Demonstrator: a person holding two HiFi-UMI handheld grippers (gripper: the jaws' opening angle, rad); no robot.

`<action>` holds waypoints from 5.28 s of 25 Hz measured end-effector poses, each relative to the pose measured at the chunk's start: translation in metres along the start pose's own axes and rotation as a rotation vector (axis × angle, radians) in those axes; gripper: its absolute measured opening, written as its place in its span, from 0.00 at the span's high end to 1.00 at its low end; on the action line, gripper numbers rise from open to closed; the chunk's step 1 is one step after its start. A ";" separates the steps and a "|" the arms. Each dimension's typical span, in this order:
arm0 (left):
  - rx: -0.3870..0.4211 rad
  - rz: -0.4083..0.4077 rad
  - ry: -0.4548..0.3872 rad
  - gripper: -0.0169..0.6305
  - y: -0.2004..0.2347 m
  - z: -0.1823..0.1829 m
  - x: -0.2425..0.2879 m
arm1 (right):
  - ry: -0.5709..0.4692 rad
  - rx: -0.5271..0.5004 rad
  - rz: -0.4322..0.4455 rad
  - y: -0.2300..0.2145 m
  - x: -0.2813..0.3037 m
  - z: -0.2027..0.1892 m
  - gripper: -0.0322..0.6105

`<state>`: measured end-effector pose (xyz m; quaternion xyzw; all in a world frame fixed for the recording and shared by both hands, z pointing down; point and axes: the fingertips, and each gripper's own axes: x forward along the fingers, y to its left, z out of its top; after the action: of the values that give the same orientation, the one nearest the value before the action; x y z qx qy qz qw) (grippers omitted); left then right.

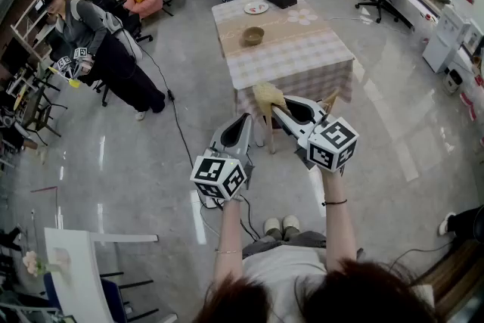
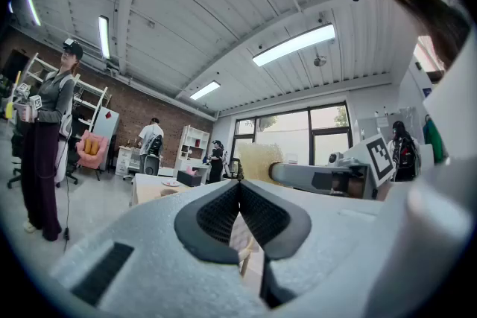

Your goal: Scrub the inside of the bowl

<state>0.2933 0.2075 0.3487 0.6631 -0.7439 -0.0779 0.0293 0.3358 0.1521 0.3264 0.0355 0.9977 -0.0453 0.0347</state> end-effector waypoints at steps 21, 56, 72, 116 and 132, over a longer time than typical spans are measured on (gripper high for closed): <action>-0.018 0.000 0.018 0.96 0.021 -0.006 0.003 | 0.001 0.035 -0.039 -0.012 0.009 -0.009 0.83; -0.057 0.010 0.046 0.96 0.122 -0.017 0.047 | 0.004 0.089 -0.103 -0.075 0.096 -0.032 0.83; -0.070 0.114 0.040 0.96 0.197 -0.011 0.109 | 0.030 0.114 -0.007 -0.144 0.183 -0.037 0.83; -0.102 -0.132 0.153 0.96 0.320 -0.028 0.285 | 0.075 0.167 -0.212 -0.280 0.291 -0.080 0.83; -0.113 -0.341 0.231 0.96 0.359 -0.040 0.296 | 0.032 0.193 -0.450 -0.281 0.320 -0.095 0.83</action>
<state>-0.0888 -0.0496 0.4263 0.7812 -0.6071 -0.0467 0.1380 -0.0101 -0.0969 0.4219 -0.1838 0.9720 -0.1462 0.0042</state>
